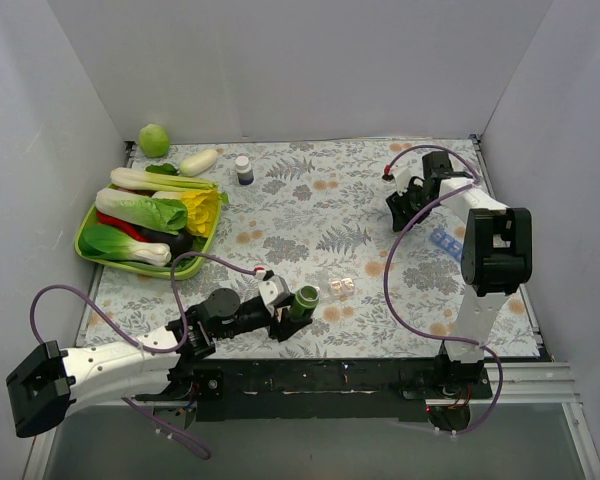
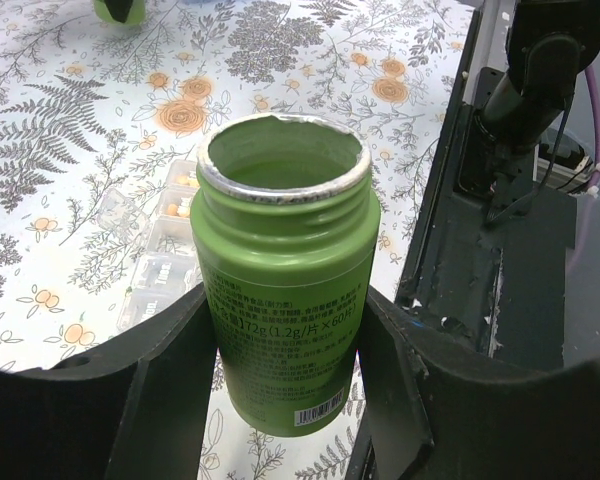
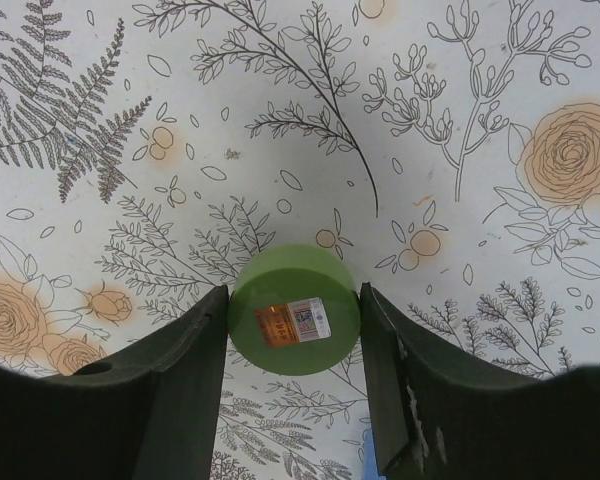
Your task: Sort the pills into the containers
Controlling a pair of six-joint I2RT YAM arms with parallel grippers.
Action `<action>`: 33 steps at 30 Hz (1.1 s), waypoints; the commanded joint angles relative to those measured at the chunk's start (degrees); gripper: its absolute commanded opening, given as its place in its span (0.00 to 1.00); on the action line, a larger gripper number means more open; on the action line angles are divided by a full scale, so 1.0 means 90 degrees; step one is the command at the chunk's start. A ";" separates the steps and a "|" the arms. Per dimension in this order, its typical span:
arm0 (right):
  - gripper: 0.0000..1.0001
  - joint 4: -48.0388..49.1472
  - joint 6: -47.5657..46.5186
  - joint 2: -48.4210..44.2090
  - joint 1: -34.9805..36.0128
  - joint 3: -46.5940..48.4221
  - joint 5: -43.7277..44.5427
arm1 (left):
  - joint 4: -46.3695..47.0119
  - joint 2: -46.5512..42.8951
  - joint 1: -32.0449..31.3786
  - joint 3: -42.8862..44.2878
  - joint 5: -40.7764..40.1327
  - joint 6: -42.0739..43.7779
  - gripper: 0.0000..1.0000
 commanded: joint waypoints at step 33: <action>0.97 -0.3209 -0.5653 -0.3482 0.2501 -0.1542 -0.4785 | -0.1685 0.0683 0.0078 0.1187 0.1344 0.0928 0.00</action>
